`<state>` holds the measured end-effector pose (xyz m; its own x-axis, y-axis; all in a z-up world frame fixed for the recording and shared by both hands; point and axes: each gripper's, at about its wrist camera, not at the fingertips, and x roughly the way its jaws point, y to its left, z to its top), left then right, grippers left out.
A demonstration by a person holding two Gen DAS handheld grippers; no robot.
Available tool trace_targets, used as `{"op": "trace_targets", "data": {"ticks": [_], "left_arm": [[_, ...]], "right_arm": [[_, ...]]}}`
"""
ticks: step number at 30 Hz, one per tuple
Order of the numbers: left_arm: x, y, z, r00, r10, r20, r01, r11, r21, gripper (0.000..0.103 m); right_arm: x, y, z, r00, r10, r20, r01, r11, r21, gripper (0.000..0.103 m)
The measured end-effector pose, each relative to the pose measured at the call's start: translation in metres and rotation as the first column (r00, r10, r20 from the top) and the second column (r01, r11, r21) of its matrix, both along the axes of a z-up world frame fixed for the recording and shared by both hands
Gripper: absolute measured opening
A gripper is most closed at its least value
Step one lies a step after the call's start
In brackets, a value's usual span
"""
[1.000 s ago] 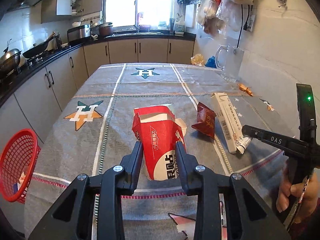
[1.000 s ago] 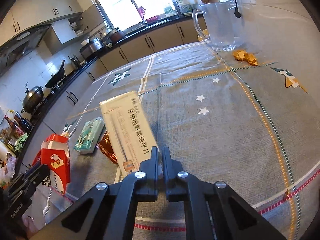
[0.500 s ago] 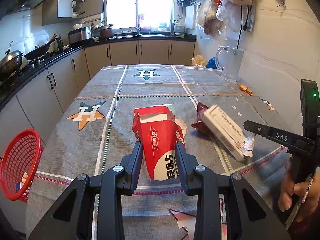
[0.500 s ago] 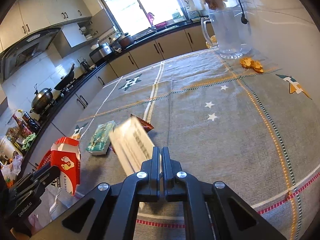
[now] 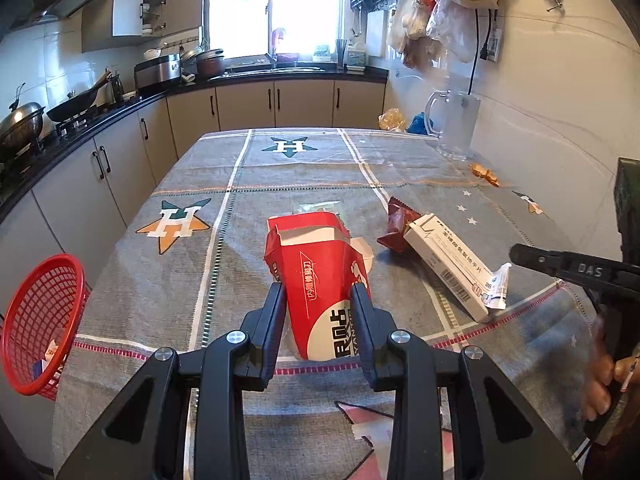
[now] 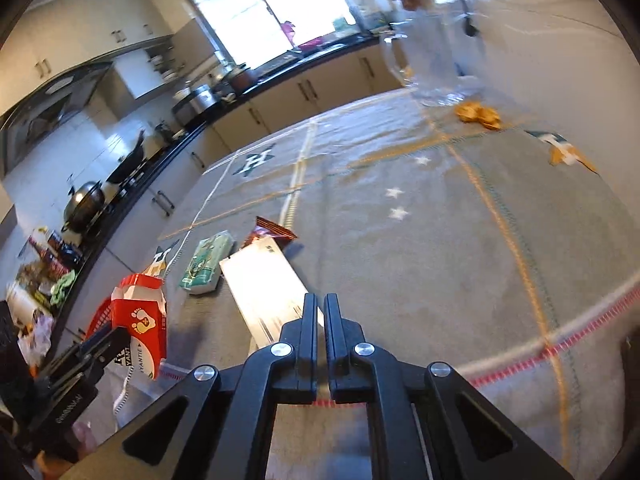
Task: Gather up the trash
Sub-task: 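Carry the red-white carton with the left tool while the right tool carries the medicine box to the basket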
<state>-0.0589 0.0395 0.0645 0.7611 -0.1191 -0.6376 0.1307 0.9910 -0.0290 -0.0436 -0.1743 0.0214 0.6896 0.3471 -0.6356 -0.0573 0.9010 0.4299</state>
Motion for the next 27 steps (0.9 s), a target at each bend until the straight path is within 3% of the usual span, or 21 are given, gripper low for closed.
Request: {"op": "trace_targets", "data": {"ticks": [2, 3, 4, 5, 9, 11, 13, 15, 16, 19, 27], "left_arm": [[-0.001, 0.0, 0.0, 1.0, -0.003, 0.002, 0.003, 1.0, -0.004, 0.032], [-0.001, 0.001, 0.0, 1.0, -0.004, 0.003, 0.004, 1.0, -0.006, 0.032], [-0.001, 0.001, 0.0, 1.0, -0.004, 0.003, 0.004, 1.0, -0.007, 0.032], [-0.001, 0.001, 0.0, 1.0, -0.004, 0.003, 0.004, 1.0, -0.006, 0.032], [-0.004, 0.002, 0.0, 1.0, 0.0, 0.013, -0.001, 1.0, 0.004, 0.032], [-0.006, 0.003, 0.001, 1.0, 0.008, 0.021, -0.008, 1.0, 0.01, 0.032], [-0.006, 0.004, 0.0, 1.0, 0.011, 0.022, -0.012, 1.0, 0.012, 0.032], [-0.008, 0.005, -0.001, 1.0, 0.015, 0.025, -0.015, 1.0, 0.02, 0.032], [-0.008, 0.004, -0.001, 1.0, 0.015, 0.027, -0.016, 1.0, 0.024, 0.032], [-0.011, 0.005, -0.001, 0.999, 0.02, 0.035, -0.021, 0.999, 0.033, 0.032], [-0.014, 0.005, 0.0, 0.999, 0.029, 0.046, -0.031, 0.998, 0.049, 0.032]], "right_arm": [[-0.006, -0.005, -0.001, 0.999, -0.013, -0.034, 0.015, 0.999, 0.04, 0.019], [-0.009, -0.007, -0.002, 0.999, -0.016, -0.045, 0.019, 0.998, 0.067, 0.037], [-0.012, -0.007, -0.004, 0.998, -0.025, -0.051, 0.03, 0.996, 0.087, 0.049], [-0.014, -0.005, -0.005, 0.998, -0.029, -0.055, 0.034, 0.995, 0.089, 0.049], [-0.01, 0.01, -0.009, 0.996, -0.012, -0.09, 0.02, 0.997, 0.08, 0.049], [-0.005, 0.019, -0.014, 0.993, -0.01, -0.12, 0.016, 0.999, 0.05, 0.043], [0.002, 0.023, -0.024, 0.988, -0.003, -0.154, 0.013, 0.998, 0.058, 0.023], [0.005, 0.023, -0.028, 0.988, -0.02, -0.15, 0.029, 0.998, 0.061, 0.021], [0.005, 0.021, -0.026, 0.99, -0.033, -0.139, 0.039, 0.998, 0.044, 0.012], [0.001, 0.019, -0.02, 0.992, -0.041, -0.116, 0.044, 0.999, 0.026, 0.006], [-0.02, 0.006, 0.006, 0.999, -0.051, -0.015, 0.051, 0.998, 0.026, 0.006]]}}
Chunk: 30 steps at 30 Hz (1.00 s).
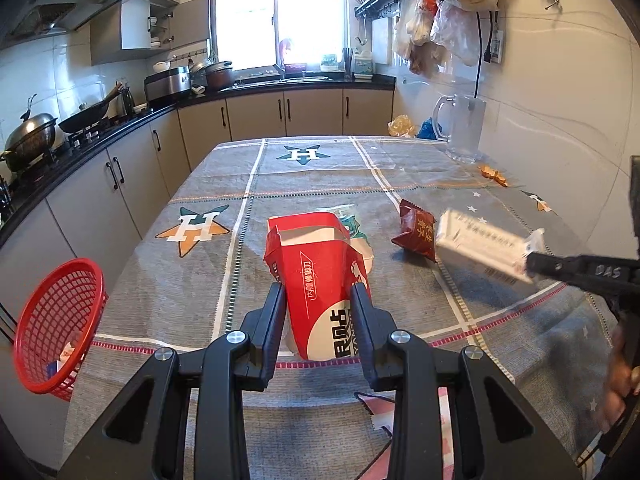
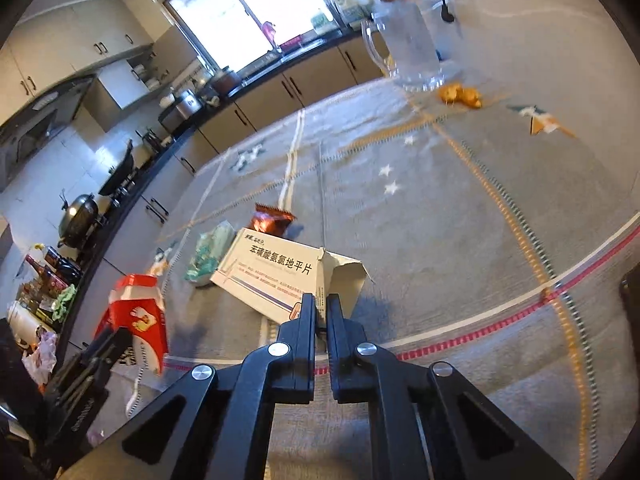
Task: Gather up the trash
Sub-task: 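Carry the red-white carton with the left tool while the right tool carries the medicine box to the basket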
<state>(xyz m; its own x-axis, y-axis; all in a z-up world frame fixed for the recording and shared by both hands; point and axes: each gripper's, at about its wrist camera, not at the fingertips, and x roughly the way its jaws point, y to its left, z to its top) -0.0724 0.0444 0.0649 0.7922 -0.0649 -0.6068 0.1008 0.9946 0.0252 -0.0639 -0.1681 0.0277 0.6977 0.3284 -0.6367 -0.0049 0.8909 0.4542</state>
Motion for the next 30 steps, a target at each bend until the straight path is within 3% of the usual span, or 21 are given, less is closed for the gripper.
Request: {"op": "trace_targets", "data": {"ticks": [7, 30], "left_arm": [[-0.006, 0.001, 0.002, 1.0, 0.013, 0.018, -0.013, 1.0, 0.022, 0.032], [-0.024, 0.039, 0.013, 0.995, 0.082, 0.065, -0.081, 0.997, -0.004, 0.032]], "right_arm": [[-0.018, 0.004, 0.025, 0.997, 0.005, 0.074, -0.004, 1.0, -0.015, 0.006], [-0.017, 0.059, 0.04, 0.989, 0.119, 0.093, -0.113, 0.991, -0.069, 0.006]]}}
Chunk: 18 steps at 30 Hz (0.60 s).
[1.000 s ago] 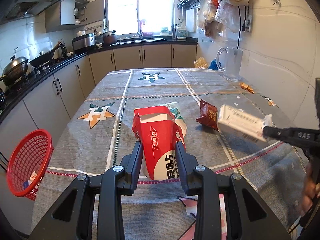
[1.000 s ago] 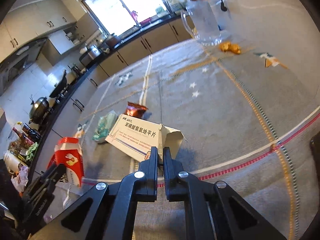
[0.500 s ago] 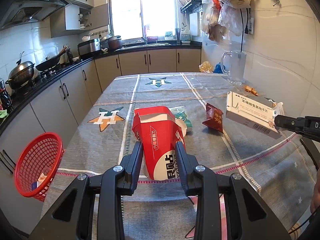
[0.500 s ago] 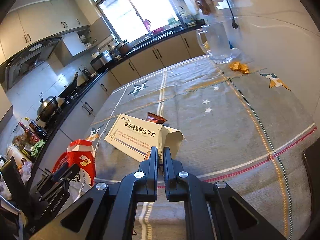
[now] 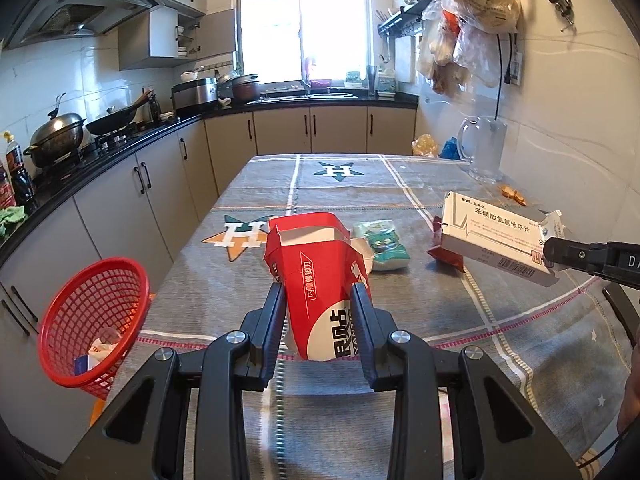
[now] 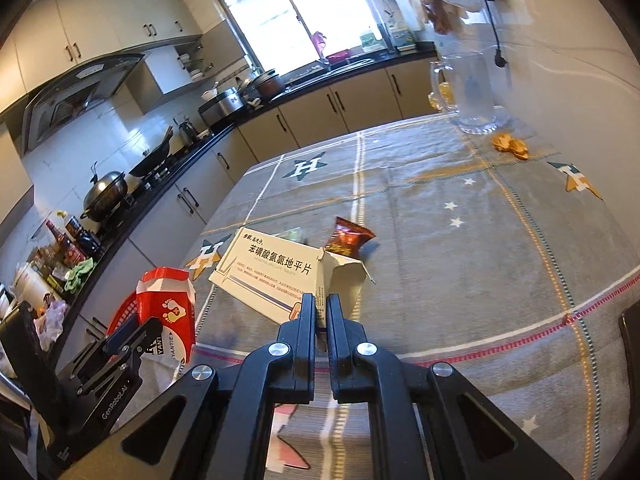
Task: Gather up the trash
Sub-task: 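Carry the red-white carton with the left tool while the right tool carries the medicine box to the basket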
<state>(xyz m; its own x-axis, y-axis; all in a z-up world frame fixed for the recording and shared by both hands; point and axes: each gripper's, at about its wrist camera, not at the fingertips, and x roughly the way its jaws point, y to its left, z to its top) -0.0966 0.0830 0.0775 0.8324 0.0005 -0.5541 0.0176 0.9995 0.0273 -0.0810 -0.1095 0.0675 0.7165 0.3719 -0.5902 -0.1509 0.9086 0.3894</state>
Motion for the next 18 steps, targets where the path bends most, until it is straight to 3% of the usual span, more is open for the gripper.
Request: {"op": "trace_targets", "data": {"ticks": [18], "left_arm": [[-0.019, 0.102, 0.014, 0.98, 0.194, 0.043, -0.191, 0.979, -0.066, 0.032]], "right_arm": [[0.022, 0.113, 0.016, 0.981, 0.193, 0.001, -0.193, 0.979, -0.066, 0.006]]}}
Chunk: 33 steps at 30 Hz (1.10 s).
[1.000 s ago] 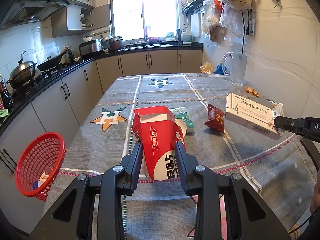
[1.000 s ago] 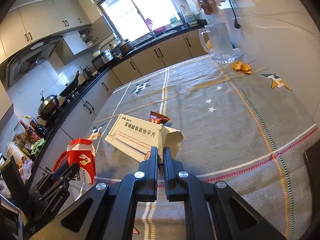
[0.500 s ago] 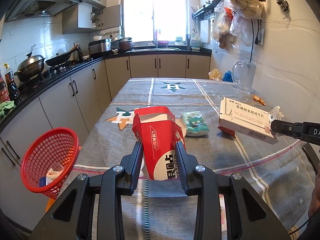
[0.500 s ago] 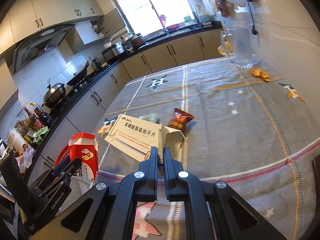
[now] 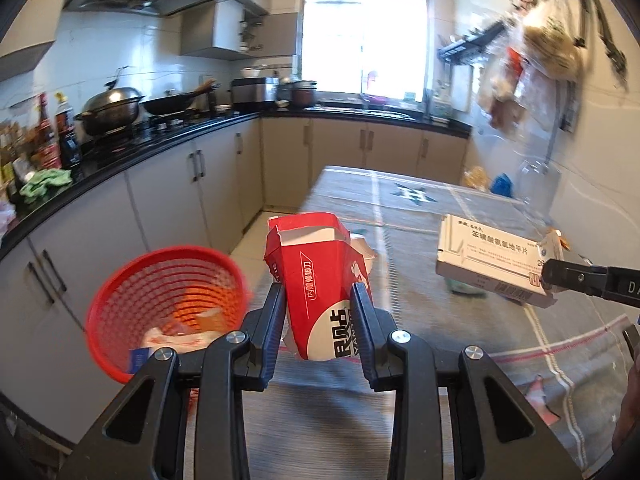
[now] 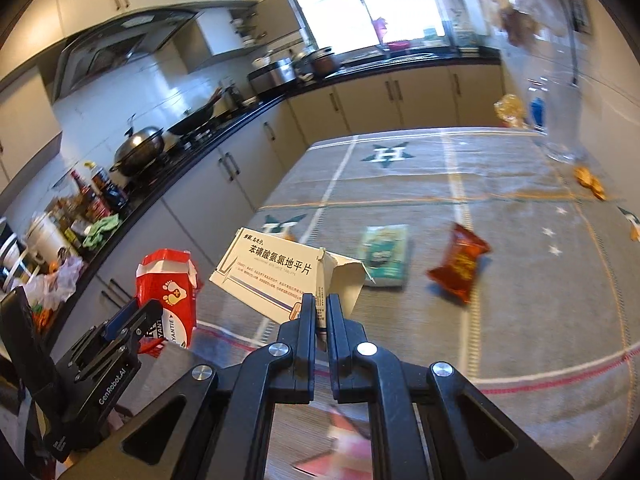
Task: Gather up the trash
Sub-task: 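Carry the red-white carton with the left tool while the right tool carries the medicine box to the basket, then open both tools over the red basket to drop carton and box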
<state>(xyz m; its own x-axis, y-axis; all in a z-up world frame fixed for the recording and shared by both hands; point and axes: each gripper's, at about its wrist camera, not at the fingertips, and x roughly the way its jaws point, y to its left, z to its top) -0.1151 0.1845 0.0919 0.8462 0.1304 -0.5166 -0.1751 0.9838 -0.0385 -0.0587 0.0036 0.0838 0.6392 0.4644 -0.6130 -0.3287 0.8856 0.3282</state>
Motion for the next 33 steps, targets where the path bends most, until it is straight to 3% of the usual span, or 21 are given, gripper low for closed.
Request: {"op": "trace_targets", "data": {"ticks": [8, 15, 29, 33], "left_arm": [[-0.017, 0.079, 0.006, 0.987, 0.158, 0.02, -0.158, 0.987, -0.026, 0.032], [-0.021, 0.136, -0.006, 0.964, 0.266, -0.013, -0.266, 0.962, -0.06, 0.032], [-0.008, 0.176, -0.043, 0.948, 0.308, -0.087, -0.316, 0.942, -0.112, 0.033], [-0.01, 0.178, -0.043, 0.948, 0.307, -0.085, -0.316, 0.94, -0.128, 0.047]], "right_arm": [[0.015, 0.07, 0.007, 0.993, 0.116, 0.002, -0.116, 0.993, -0.033, 0.006], [0.027, 0.14, 0.003, 0.979, 0.202, -0.001, -0.202, 0.975, -0.09, 0.006], [0.041, 0.253, -0.031, 0.955, 0.297, -0.013, -0.291, 0.922, -0.254, 0.009], [0.041, 0.257, -0.032, 0.948, 0.319, -0.021, -0.314, 0.917, -0.245, 0.016]]}}
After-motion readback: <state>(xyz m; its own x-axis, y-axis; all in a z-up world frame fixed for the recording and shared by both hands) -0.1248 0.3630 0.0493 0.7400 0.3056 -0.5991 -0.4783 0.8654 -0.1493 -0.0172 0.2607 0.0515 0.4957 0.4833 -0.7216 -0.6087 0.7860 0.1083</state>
